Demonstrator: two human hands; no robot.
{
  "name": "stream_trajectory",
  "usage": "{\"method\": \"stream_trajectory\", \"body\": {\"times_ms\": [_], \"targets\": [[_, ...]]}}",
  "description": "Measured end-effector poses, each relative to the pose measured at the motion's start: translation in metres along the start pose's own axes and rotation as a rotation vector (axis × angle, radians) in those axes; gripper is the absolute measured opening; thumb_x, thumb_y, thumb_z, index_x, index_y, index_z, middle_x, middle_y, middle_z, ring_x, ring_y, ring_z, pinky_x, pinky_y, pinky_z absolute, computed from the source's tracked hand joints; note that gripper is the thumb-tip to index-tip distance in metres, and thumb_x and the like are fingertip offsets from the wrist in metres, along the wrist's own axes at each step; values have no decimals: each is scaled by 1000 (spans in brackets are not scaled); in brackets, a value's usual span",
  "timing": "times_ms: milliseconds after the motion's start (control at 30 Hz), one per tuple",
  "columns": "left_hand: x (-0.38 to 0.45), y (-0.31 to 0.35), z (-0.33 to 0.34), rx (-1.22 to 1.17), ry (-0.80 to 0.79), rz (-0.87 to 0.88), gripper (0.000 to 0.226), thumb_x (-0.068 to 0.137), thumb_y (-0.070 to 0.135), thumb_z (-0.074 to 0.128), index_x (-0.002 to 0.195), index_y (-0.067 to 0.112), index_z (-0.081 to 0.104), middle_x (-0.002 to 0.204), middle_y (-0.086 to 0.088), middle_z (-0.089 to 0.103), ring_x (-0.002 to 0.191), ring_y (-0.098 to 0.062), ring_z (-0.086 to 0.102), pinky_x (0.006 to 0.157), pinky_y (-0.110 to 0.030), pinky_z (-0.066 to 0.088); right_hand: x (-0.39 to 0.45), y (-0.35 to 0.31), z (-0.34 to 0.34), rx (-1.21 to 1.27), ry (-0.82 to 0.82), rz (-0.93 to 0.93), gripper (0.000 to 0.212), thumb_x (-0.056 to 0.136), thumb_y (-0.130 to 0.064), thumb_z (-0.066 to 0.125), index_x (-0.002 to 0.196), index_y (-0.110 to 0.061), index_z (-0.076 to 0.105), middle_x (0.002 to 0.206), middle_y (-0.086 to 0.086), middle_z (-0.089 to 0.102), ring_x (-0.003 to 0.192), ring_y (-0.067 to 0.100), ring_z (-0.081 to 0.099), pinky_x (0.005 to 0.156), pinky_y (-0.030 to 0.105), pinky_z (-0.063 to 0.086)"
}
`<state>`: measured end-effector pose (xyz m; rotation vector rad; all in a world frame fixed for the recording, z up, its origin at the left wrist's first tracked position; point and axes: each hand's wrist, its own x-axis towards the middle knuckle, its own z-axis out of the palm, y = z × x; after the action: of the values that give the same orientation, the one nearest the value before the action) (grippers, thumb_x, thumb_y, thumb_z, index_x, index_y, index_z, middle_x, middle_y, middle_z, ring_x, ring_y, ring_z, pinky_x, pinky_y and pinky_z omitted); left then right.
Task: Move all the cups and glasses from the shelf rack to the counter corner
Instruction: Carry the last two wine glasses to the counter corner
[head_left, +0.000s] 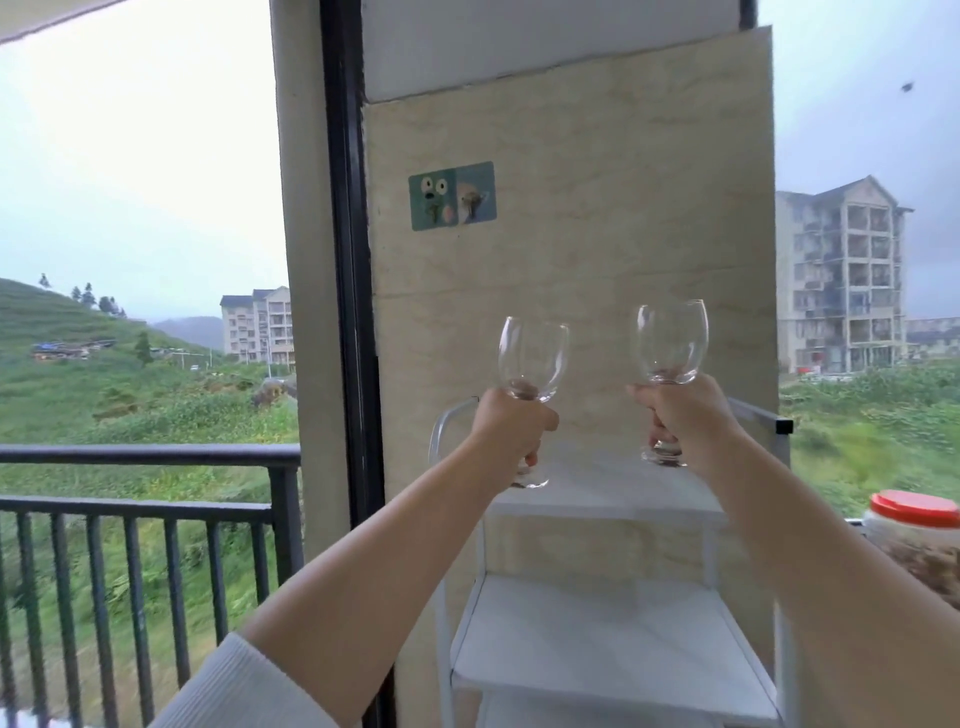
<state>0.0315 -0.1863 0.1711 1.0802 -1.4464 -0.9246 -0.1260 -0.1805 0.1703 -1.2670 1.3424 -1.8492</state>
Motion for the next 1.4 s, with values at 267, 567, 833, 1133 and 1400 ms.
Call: {"method": "stream_trajectory", "body": {"times_ms": [267, 567, 833, 1133, 1400], "targets": [[-96, -1, 33, -194, -286, 46, 41, 78, -9, 55, 51, 13, 33, 21, 7, 29, 21, -9, 28, 40, -14, 23, -143, -26, -73, 11, -71, -45, 25, 82, 2, 60, 74, -18, 48, 19, -6, 34, 16, 3, 27, 26, 7, 23], [-256, 2, 178, -380, -899, 23, 47, 79, -16, 50, 44, 11, 36, 21, 9, 28, 18, -5, 24, 33, -10, 21, -297, -24, -240, -119, 295, 83, 29, 82, 0, 62, 70, -21, 46, 24, -10, 41, 19, 0, 30, 27, 8, 22], [-437, 82, 333, -490, -1270, 46, 46, 77, -18, 49, 49, 12, 29, 19, 4, 26, 16, -4, 26, 32, -8, 23, -445, -96, -435, -281, 801, 92, 29, 83, 6, 57, 66, -15, 47, 18, -10, 33, 16, 0, 25, 28, 5, 19], [-706, 175, 482, -530, -1684, 62, 43, 79, -11, 55, 52, 14, 34, 22, 6, 31, 20, -5, 29, 37, -15, 26, -633, -199, -641, -479, 1069, 147, 34, 83, 7, 57, 61, -12, 41, 23, -12, 28, 18, 3, 21, 30, 5, 19], [-866, 234, 582, -533, -1910, 106, 36, 79, -10, 53, 56, 12, 37, 24, 8, 31, 23, -8, 29, 43, -25, 28, -731, -233, -770, -527, 1319, 167, 40, 81, 10, 55, 53, -12, 37, 27, -7, 29, 19, 3, 21, 27, 9, 22]]}}
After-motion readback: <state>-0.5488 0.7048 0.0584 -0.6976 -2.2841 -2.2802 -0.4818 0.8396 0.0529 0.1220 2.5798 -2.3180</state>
